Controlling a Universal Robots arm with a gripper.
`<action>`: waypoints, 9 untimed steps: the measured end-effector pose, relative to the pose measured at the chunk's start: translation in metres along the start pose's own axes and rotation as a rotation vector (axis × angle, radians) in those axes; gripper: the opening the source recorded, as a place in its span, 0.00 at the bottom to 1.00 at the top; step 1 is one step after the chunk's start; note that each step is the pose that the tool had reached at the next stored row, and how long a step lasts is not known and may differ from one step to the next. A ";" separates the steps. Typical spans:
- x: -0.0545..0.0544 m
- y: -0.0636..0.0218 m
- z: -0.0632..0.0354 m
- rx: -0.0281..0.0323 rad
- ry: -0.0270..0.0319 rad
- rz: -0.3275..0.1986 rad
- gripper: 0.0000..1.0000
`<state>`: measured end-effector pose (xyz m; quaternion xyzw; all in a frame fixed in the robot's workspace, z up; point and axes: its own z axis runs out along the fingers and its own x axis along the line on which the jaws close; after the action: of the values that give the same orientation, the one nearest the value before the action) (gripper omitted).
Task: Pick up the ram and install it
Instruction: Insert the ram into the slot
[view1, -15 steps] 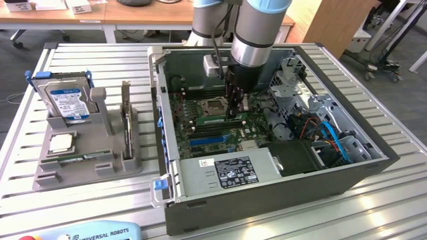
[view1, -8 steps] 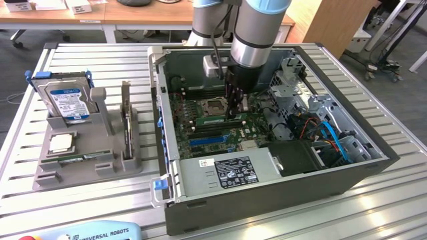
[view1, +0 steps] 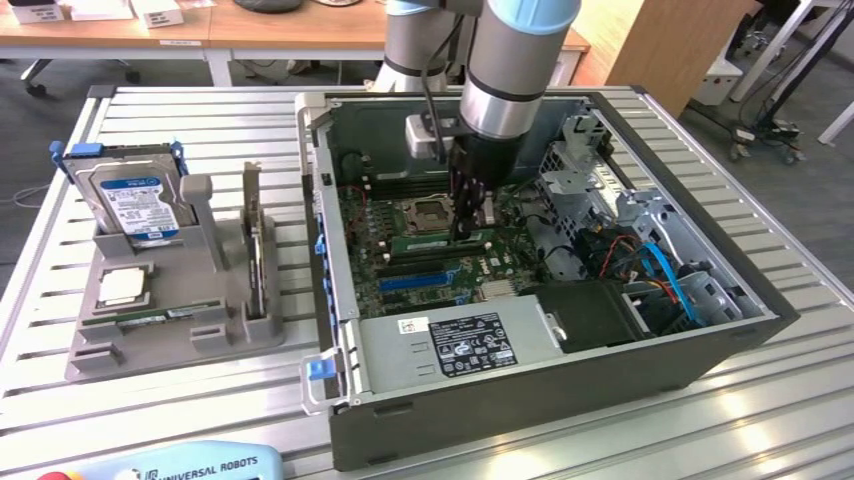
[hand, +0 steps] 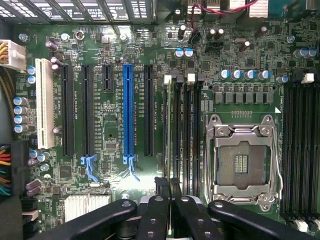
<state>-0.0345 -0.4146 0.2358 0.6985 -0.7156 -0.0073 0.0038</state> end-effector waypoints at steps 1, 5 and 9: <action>0.000 0.0000 0.0006 0.0001 0.0000 0.000 0.11; 0.000 0.0000 0.0022 -0.0001 0.0003 0.000 0.11; 0.000 0.0000 0.0029 0.0001 -0.0002 0.000 0.11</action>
<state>-0.0345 -0.4144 0.2330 0.6985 -0.7156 -0.0073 0.0037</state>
